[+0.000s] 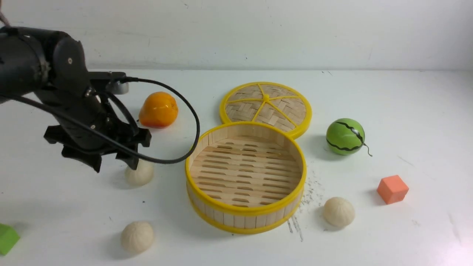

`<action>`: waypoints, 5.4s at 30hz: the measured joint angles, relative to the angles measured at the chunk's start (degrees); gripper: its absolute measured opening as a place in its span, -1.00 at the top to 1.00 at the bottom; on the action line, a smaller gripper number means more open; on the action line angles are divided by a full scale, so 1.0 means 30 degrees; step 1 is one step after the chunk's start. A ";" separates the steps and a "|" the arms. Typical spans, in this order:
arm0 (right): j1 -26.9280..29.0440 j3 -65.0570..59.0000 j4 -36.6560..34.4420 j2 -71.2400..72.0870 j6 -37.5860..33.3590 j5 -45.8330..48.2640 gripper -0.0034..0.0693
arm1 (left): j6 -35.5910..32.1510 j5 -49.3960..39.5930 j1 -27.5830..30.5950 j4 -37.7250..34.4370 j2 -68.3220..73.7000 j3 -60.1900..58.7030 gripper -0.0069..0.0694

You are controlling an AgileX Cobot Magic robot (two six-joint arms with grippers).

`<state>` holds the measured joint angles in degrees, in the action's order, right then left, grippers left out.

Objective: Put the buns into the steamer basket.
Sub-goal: Use the left arm to grab a steamed stuffed bun, then use the left arm to put the steamed stuffed bun into the steamer, then use the left arm to grab a steamed stuffed bun, then use the left arm to put the steamed stuffed bun into the steamer, then use the right arm to grab a steamed stuffed bun

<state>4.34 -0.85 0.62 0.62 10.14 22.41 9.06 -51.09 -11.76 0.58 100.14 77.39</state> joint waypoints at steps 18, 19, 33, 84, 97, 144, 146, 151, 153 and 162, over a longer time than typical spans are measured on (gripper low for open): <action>0.0000 0.0000 0.0000 0.0000 0.0000 0.0000 0.25 | 0.0000 0.3694 0.0000 0.0319 0.4207 0.0649 -0.18; 0.0000 0.0000 0.0000 0.0000 0.0000 0.0000 0.25 | 0.0000 0.3688 0.0000 0.0319 0.4207 0.0649 -0.05; 0.0000 0.0000 0.0000 0.0000 0.0000 0.0000 0.25 | -0.0211 0.0586 -0.2801 0.1179 0.0655 0.4310 0.82; 0.0000 0.0000 0.0000 0.0000 0.0000 0.0000 0.25 | 0.2362 -0.2825 -0.4934 0.2400 -0.4292 -0.1783 -0.52; 0.0000 0.0000 0.0000 0.0000 0.0000 0.0000 0.25 | 0.4646 0.4060 -0.4934 0.3591 -0.2946 -0.8328 -0.52; 0.0000 0.0000 0.0000 0.0000 0.0000 0.0000 0.25 | -0.2059 0.1564 -0.4934 -0.1064 0.4956 0.4846 0.68; 0.0000 0.0000 0.0000 0.0000 0.0000 0.0000 0.25 | -0.2074 0.1574 -0.4934 -0.0996 0.5135 0.4846 0.46; 0.0000 0.0000 0.0000 0.0000 0.0000 0.0000 0.25 | -0.2074 0.1534 -0.4934 -0.0790 0.5073 0.4861 -0.22; 0.0000 0.0000 0.0000 0.0000 0.0000 0.0000 0.25 | -0.2074 0.1151 -0.4934 -0.0607 0.5014 0.5022 -0.51; 0.0000 0.0000 0.0000 0.0000 0.0000 0.0000 0.25 | -0.1029 -0.1865 -0.4934 -0.0378 0.2477 0.6572 -0.70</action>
<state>4.34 -0.85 0.62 0.62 10.14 22.41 5.97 -56.69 -26.56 -0.55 107.57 97.11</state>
